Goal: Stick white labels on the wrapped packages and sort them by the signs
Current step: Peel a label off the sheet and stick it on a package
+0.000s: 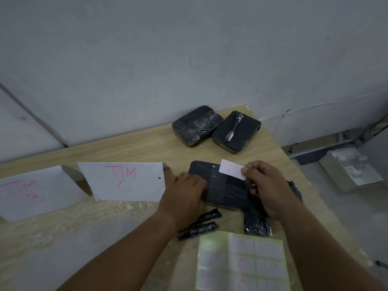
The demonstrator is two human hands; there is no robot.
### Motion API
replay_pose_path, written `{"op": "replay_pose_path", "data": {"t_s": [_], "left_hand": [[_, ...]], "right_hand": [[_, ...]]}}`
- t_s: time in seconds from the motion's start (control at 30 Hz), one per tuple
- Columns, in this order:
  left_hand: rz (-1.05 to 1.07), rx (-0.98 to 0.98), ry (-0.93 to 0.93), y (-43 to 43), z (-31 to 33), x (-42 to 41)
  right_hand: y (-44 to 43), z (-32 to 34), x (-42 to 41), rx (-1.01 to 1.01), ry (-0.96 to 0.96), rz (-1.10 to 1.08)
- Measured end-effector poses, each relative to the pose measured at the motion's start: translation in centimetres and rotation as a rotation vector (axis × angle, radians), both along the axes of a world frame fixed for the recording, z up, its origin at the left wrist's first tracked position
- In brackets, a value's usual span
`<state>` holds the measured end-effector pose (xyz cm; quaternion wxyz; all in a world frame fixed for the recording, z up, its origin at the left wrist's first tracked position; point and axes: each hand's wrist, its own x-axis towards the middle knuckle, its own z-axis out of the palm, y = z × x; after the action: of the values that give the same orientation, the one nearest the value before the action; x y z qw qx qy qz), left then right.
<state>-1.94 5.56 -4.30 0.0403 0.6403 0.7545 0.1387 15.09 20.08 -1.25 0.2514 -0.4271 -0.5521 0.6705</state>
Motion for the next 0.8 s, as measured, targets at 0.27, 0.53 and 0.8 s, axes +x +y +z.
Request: {"op": "replay_pose_path", "data": {"t_s": [0.27, 0.53, 0.8], "left_hand": [[0.468, 0.020, -1.127, 2.2, 2.9, 0.3], [0.510, 0.008, -1.012, 3.2, 1.4, -0.4], [0.576, -0.136, -0.636, 5.3, 0.9, -0.4]], "right_hand": [[-0.4, 0.9, -0.6, -0.108, -0.062, 0.124], [-0.7, 1.4, -2.1, -0.097, -0.203, 0.102], [0.2, -1.0, -4.1, 0.198, -0.571, 0.037]]}}
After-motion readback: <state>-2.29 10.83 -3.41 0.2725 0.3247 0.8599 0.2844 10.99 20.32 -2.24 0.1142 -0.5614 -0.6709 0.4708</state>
